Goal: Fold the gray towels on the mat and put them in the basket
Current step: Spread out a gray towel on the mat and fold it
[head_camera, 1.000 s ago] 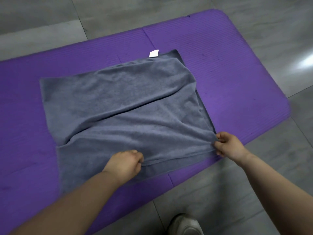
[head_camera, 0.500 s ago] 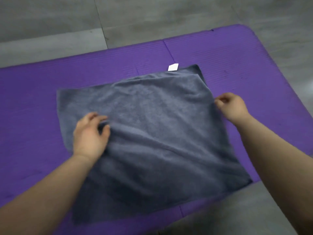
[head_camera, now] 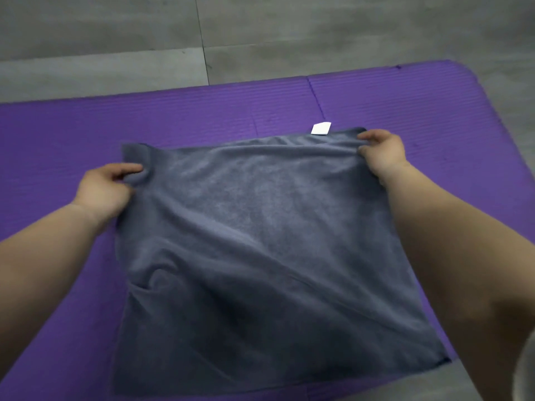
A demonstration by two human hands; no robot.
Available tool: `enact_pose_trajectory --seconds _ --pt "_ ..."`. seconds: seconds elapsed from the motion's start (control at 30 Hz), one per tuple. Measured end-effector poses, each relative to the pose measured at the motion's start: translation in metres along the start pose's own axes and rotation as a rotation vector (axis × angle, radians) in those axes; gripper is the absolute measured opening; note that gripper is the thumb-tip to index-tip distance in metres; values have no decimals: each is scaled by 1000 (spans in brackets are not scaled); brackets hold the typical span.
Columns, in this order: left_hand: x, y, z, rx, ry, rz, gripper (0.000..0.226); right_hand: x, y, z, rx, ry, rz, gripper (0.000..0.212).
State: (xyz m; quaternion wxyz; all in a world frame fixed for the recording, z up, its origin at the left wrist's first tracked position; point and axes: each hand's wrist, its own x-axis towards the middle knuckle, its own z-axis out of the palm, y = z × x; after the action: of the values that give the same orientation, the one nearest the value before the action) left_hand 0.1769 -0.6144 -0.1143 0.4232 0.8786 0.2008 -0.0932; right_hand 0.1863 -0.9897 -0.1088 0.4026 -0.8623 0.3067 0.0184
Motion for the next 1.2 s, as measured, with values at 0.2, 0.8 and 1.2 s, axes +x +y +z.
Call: enact_pose_trajectory --seconds 0.2,0.8,1.2 --pt "22 15 -15 114 114 219 56 -5 -7 -8 302 41 -10 51" --pt "-101 -76 -11 111 -117 -139 46 -118 59 -9 -573 183 -27 53" --pt "-120 -89 -36 -181 45 -168 35 -152 -8 94 -849 -407 -476 63"
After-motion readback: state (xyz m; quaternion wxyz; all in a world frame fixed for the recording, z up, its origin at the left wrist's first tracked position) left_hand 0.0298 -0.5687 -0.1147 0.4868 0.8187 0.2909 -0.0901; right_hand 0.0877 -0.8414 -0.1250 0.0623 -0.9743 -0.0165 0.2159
